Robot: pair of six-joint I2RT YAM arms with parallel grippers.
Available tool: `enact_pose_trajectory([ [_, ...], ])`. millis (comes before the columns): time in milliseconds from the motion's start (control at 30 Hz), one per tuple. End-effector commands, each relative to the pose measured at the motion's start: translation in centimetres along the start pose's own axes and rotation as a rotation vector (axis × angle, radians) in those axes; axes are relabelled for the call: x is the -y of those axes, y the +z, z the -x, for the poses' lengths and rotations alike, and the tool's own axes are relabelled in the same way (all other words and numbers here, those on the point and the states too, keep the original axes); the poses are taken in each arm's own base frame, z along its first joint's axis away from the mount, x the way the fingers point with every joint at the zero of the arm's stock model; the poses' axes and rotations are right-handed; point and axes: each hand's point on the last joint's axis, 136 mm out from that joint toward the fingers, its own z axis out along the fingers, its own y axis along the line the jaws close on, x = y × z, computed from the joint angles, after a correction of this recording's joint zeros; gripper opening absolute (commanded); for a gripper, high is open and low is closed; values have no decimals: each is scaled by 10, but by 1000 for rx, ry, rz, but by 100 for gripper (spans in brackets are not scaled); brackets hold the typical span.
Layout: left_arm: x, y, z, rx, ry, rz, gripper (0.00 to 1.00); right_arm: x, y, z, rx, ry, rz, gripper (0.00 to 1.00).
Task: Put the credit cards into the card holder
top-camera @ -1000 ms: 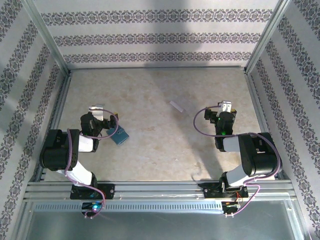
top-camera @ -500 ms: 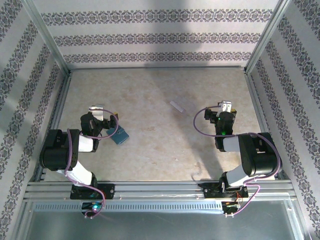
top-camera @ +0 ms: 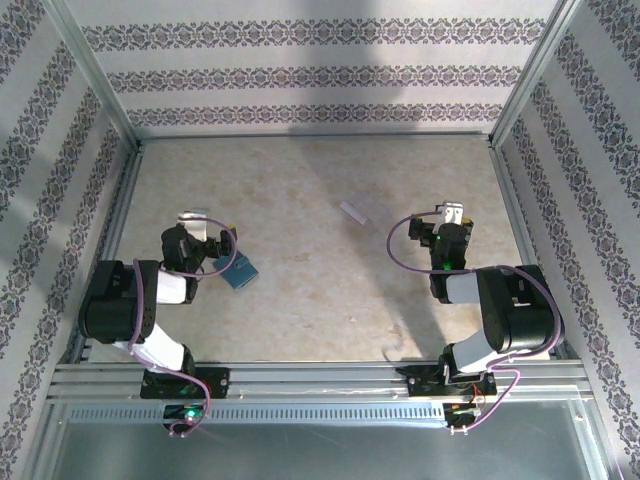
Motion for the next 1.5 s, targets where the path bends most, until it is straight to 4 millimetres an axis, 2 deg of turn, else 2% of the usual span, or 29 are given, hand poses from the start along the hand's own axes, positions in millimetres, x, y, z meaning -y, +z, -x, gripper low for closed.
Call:
enact_pose_trajectory([
  [0,3,-1,29,7,11,-3,99,-1,-4,20,62,10,13,98],
  [67,8,-2,38,-21,19,-35,99,3,-15,18,52,7,-3,98],
  [167,7,-6,58,-45,2,-24,99,8,-29,28,33,23,-17,98],
  [233,6,-7,72,-135,-20,-13,99,9,-39,29,2,52,-18,98],
  [267,5,-9,73,-185,-36,-3,99,9,-42,45,24,71,-17,98],
  [433,6,-43,105,-275,-96,43,99,13,-54,65,-78,179,-41,98],
  [567,8,-69,103,-326,-101,60,99,1,-52,75,-185,266,-7,98],
  [667,7,-73,93,-320,-97,55,99,-17,-43,86,-269,313,42,98],
  [867,5,-72,83,-312,-87,36,99,-82,-20,111,-409,260,141,98],
  [1033,9,-77,79,-315,-91,20,99,-157,-3,131,-454,158,229,98],
  [1133,12,-77,80,-301,-101,5,99,-195,12,132,-524,118,256,98],
  [1233,14,-79,81,-292,-101,-6,99,-228,26,124,-594,76,266,98],
  [1467,11,-78,80,-295,-100,7,99,-286,44,102,-693,-73,227,98],
])
